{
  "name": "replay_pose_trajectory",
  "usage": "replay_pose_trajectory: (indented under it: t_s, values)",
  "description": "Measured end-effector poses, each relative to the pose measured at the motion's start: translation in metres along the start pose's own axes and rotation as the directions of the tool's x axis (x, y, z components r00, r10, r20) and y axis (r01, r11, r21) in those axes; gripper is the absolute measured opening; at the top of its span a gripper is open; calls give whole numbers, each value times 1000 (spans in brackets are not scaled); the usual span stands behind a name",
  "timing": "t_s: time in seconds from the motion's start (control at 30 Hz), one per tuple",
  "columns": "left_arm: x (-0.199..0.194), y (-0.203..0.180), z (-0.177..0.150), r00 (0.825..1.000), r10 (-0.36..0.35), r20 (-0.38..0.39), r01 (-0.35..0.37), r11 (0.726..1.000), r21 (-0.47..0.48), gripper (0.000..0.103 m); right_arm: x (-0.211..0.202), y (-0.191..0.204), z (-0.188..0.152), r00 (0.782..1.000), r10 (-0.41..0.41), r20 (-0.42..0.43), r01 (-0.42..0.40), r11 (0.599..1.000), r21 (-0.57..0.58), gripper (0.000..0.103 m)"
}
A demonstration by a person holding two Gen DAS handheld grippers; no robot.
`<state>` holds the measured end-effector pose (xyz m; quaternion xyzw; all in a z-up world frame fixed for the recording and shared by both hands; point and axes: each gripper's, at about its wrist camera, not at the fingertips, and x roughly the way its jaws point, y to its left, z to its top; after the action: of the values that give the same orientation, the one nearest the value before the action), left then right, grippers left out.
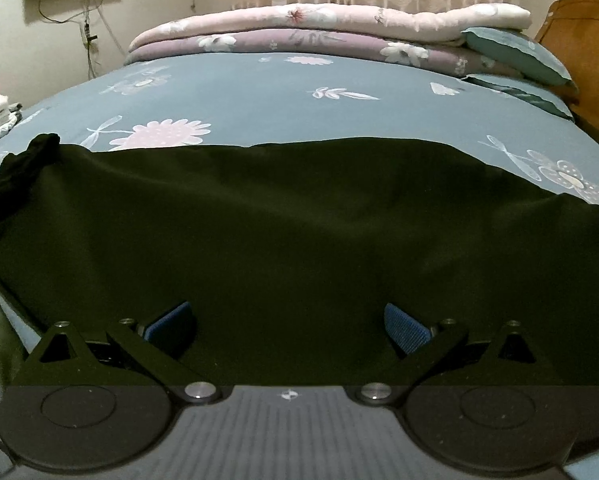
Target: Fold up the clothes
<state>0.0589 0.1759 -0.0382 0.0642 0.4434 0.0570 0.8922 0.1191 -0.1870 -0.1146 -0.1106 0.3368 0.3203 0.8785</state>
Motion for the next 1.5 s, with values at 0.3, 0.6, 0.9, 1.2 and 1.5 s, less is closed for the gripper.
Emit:
replay_pose_trajectory:
  t_s: [0.3,0.6,0.9,1.2,1.5]
  values:
    - [24,5,-33,997,-4,75,1,999,40,60,6,7,12,996,-63,-63,65,997,36,103]
    - [5,17,-41,989,33,142,-25,998,-55,6,6,5,17,991,-86,-100,93,993,72,103]
    - [-8,49,-52,992,30,119,-10,987,-161,8,1,-3,20,991,-69,-112,82,989,124,103]
    - [3,62,-70,997,11,81,10,966,-259,34,-10,-5,19,989,-85,-118,100,986,132,103]
    - [-23,55,-57,985,-12,171,54,968,-244,63,-18,-7,21,993,-81,-81,92,985,145,103]
